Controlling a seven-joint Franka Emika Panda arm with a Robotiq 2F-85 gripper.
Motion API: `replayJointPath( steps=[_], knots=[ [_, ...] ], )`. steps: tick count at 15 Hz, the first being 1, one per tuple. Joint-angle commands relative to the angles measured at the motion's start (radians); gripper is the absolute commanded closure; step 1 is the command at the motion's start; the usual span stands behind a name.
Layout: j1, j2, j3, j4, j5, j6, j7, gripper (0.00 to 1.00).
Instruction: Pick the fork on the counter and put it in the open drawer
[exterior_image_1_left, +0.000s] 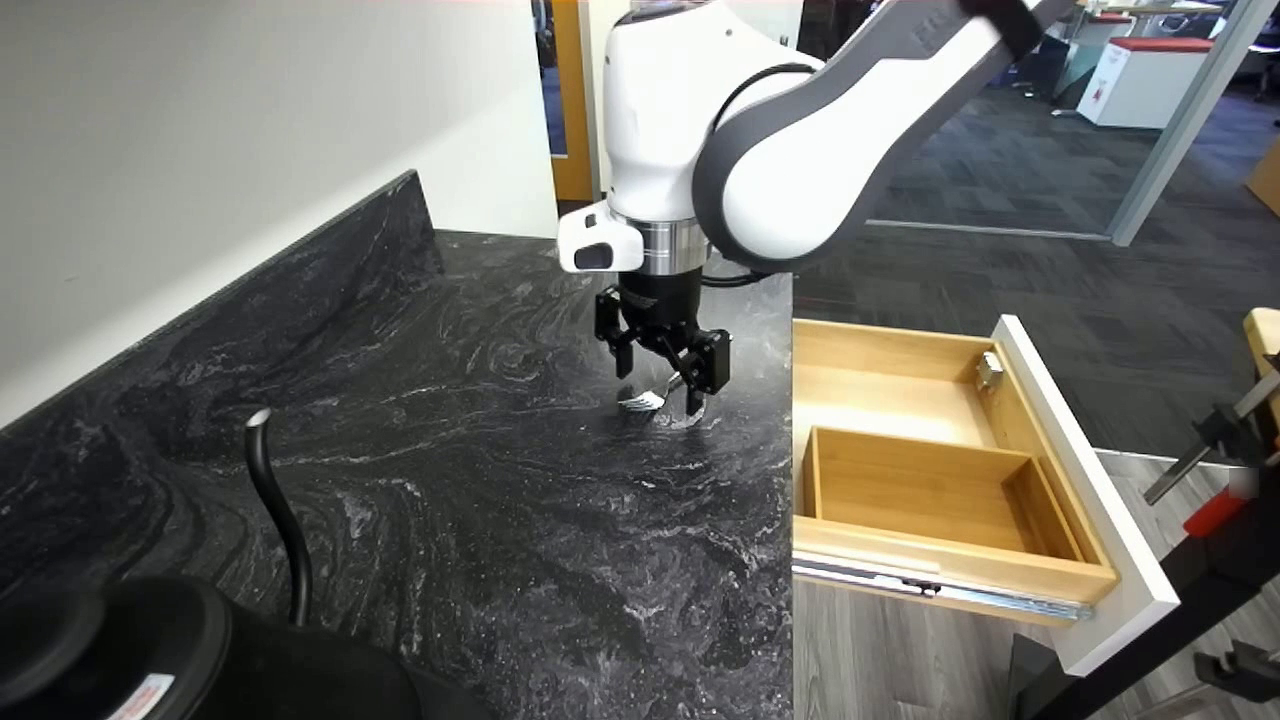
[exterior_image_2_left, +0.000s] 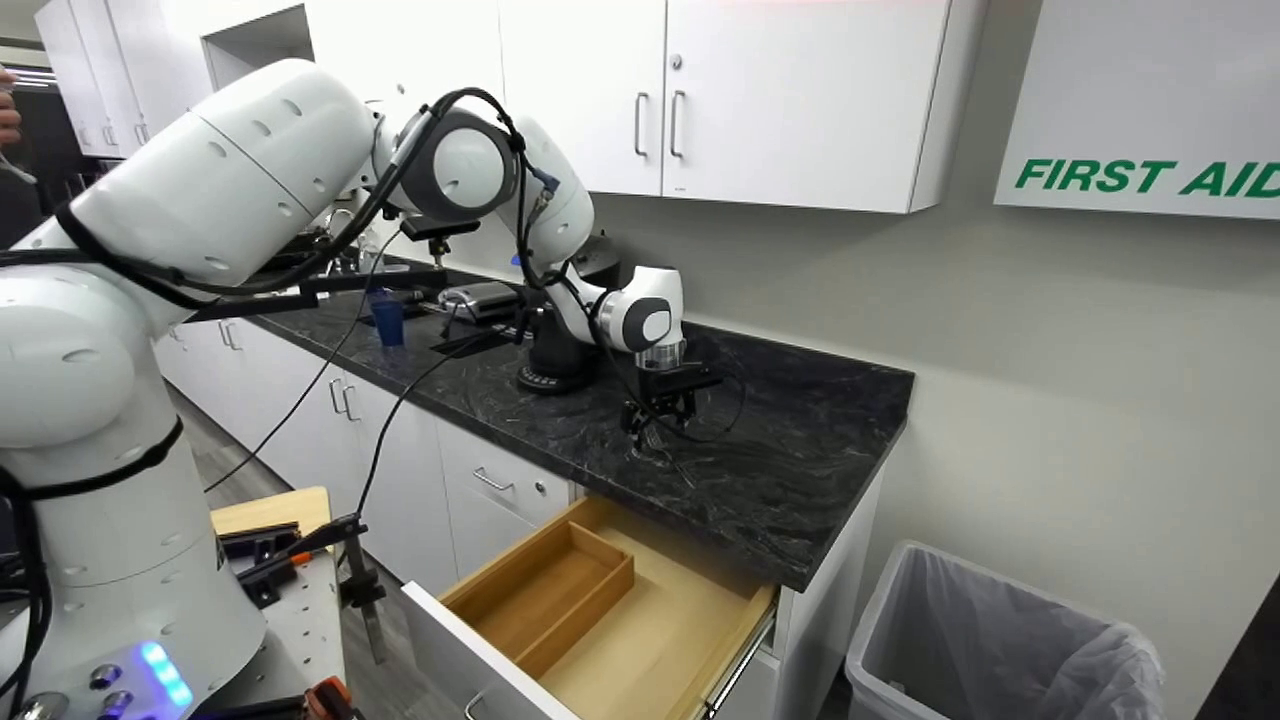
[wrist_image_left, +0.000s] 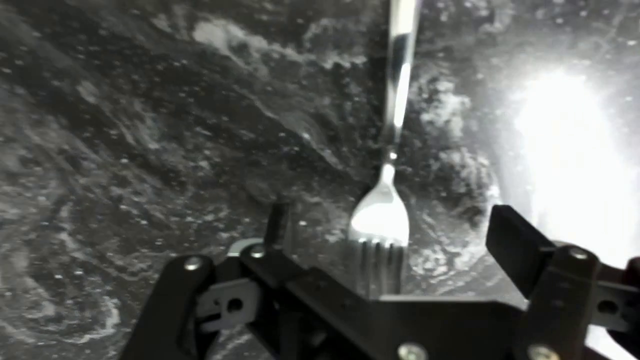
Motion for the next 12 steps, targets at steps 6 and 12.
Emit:
replayJointPath(
  steps=[6, 12],
  knots=[
    [0.019, 0.046, -0.069, 0.247, -0.085, -0.140, 0.155, 0.00],
    [-0.011, 0.064, -0.055, 0.256, -0.066, -0.276, 0.191, 0.00]
  ],
)
